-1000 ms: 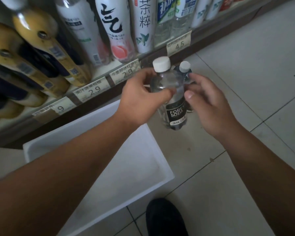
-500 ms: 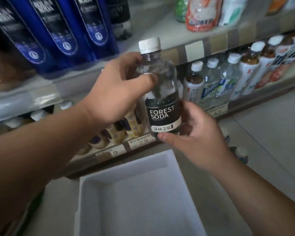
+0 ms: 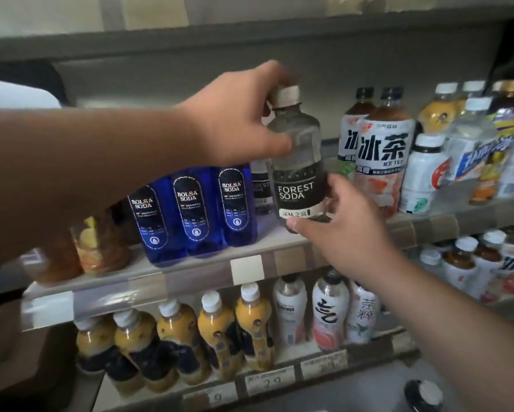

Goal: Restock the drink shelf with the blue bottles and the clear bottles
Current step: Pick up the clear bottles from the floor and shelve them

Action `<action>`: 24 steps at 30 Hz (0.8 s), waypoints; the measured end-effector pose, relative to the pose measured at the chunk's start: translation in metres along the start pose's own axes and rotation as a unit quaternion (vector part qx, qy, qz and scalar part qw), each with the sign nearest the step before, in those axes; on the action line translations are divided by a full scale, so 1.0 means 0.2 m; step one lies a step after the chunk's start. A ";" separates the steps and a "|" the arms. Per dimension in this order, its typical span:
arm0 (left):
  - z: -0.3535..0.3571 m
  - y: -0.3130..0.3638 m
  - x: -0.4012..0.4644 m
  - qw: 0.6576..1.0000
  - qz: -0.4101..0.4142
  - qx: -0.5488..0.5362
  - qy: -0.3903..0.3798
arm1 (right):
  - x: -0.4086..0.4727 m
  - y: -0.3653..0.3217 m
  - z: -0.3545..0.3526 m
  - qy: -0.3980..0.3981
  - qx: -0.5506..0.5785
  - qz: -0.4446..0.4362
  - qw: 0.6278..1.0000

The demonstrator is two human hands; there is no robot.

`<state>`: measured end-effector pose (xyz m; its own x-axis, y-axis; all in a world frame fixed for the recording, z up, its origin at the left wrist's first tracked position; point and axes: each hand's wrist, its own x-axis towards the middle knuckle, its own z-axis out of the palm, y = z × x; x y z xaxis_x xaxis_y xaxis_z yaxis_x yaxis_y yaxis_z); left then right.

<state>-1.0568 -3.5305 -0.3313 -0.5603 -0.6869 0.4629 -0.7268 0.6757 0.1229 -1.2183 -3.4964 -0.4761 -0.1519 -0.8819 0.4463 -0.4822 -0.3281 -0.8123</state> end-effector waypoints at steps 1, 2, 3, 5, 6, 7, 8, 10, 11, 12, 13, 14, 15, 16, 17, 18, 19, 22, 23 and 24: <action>-0.01 0.01 0.05 0.999 0.003 0.034 -0.013 | 0.04 0.01 0.01 0.000 -0.014 0.003 1.000; -0.01 0.01 0.09 0.997 0.003 0.076 -0.032 | 0.08 0.02 0.01 -0.002 -0.026 0.009 1.000; -0.01 0.01 0.14 0.990 -0.002 0.129 -0.056 | 0.12 0.03 0.02 -0.002 -0.038 0.015 0.999; 0.01 -0.01 0.23 0.964 -0.016 0.244 -0.103 | 0.19 0.07 0.05 -0.003 -0.063 0.021 0.998; 0.03 -0.02 0.27 0.950 -0.018 0.287 -0.123 | 0.22 0.09 0.07 -0.007 -0.073 0.023 0.997; 0.04 -0.03 0.30 0.937 -0.016 0.319 -0.137 | 0.25 0.10 0.09 -0.015 -0.081 0.024 0.996; 0.05 -0.04 0.32 0.927 -0.012 0.345 -0.145 | 0.28 0.12 0.11 -0.025 -0.091 0.026 0.995; 0.08 -0.05 0.34 0.908 -0.010 0.389 -0.157 | 0.32 0.14 0.16 -0.043 -0.102 0.036 0.993; 0.10 -0.06 0.35 0.895 -0.012 0.415 -0.162 | 0.33 0.16 0.19 -0.048 -0.097 0.040 0.993; 0.13 -0.06 0.35 0.881 -0.015 0.443 -0.169 | 0.35 0.18 0.22 -0.053 -0.090 0.044 0.994; 0.15 -0.07 0.35 0.867 -0.020 0.466 -0.175 | 0.36 0.19 0.24 -0.061 -0.090 0.048 0.993; 0.17 -0.08 0.36 0.856 -0.023 0.484 -0.179 | 0.37 0.21 0.26 -0.072 -0.095 0.050 0.992; 0.18 -0.08 0.36 0.850 -0.021 0.495 -0.180 | 0.38 0.21 0.27 -0.083 -0.105 0.052 0.990; 0.19 -0.09 0.36 0.846 -0.018 0.501 -0.181 | 0.40 0.21 0.27 -0.096 -0.116 0.052 0.987; 0.20 -0.10 0.36 0.844 -0.015 0.503 -0.184 | 0.41 0.21 0.27 -0.109 -0.129 0.050 0.984; 0.20 -0.10 0.36 0.844 -0.013 0.502 -0.188 | 0.42 0.21 0.28 -0.119 -0.137 0.049 0.982; 0.21 -0.10 0.36 0.846 -0.013 0.499 -0.191 | 0.42 0.21 0.28 -0.125 -0.140 0.052 0.981; 0.23 -0.08 0.37 0.848 -0.023 0.493 -0.195 | 0.41 0.21 0.28 -0.127 -0.136 0.057 0.981; 0.22 -0.08 0.37 0.848 -0.028 0.492 -0.197 | 0.40 0.21 0.28 -0.131 -0.135 0.056 0.980; 0.22 -0.07 0.36 0.847 -0.033 0.492 -0.198 | 0.40 0.20 0.27 -0.138 -0.136 0.055 0.980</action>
<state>-1.1049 -3.6021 -0.3382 -0.4528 -0.8824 0.1279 -0.6314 0.2160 -0.7448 -1.2033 -3.5985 -0.4935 0.0046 -0.9772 0.2124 -0.6935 -0.1562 -0.7033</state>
